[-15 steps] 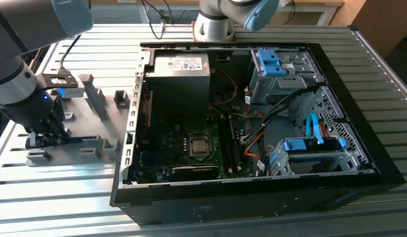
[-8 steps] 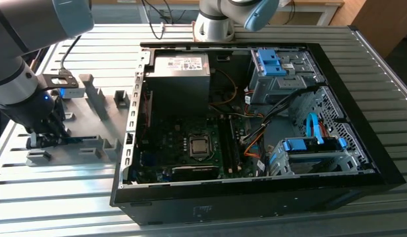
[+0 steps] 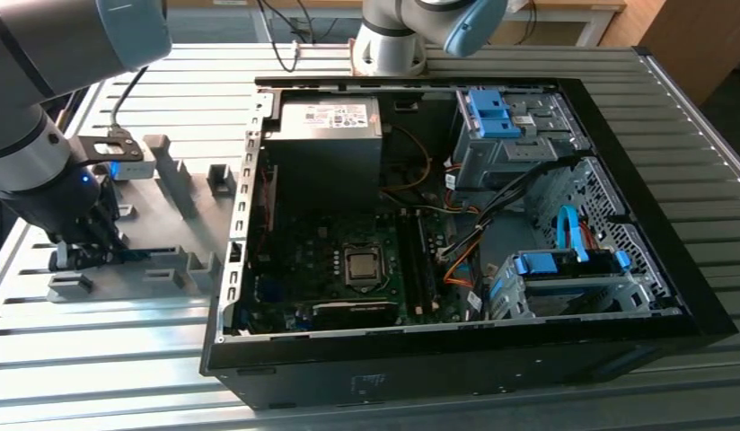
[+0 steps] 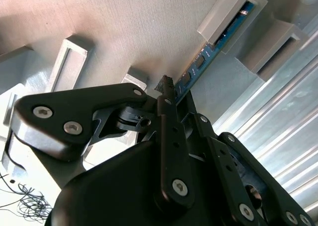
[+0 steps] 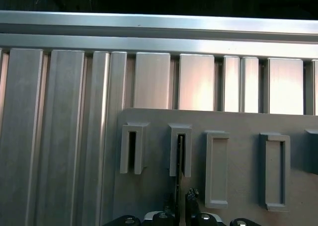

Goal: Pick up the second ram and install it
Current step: 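Pick up the second ram and move it above second insertion slot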

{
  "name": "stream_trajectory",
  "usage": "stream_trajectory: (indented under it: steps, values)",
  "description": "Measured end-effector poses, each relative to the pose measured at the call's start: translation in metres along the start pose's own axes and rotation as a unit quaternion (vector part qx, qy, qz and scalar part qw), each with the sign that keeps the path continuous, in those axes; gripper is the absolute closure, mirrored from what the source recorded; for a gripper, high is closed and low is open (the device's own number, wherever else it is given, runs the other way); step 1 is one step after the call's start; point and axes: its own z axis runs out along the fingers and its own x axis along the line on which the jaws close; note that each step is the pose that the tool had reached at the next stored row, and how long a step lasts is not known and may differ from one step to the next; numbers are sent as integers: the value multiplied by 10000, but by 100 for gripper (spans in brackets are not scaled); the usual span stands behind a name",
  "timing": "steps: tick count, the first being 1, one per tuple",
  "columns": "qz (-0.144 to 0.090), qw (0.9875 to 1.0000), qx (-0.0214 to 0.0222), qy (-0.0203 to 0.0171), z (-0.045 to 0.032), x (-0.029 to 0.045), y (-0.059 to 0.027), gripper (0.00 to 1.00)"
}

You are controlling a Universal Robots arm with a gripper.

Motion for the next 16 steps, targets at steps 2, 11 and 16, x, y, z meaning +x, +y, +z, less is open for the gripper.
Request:
stream_trajectory:
  steps: [2,11,16]
  values:
    - [0,10000,0,0,0,0,0,76]
    - [0,10000,0,0,1,0,0,85]
    - [0,10000,0,0,1,0,0,86]
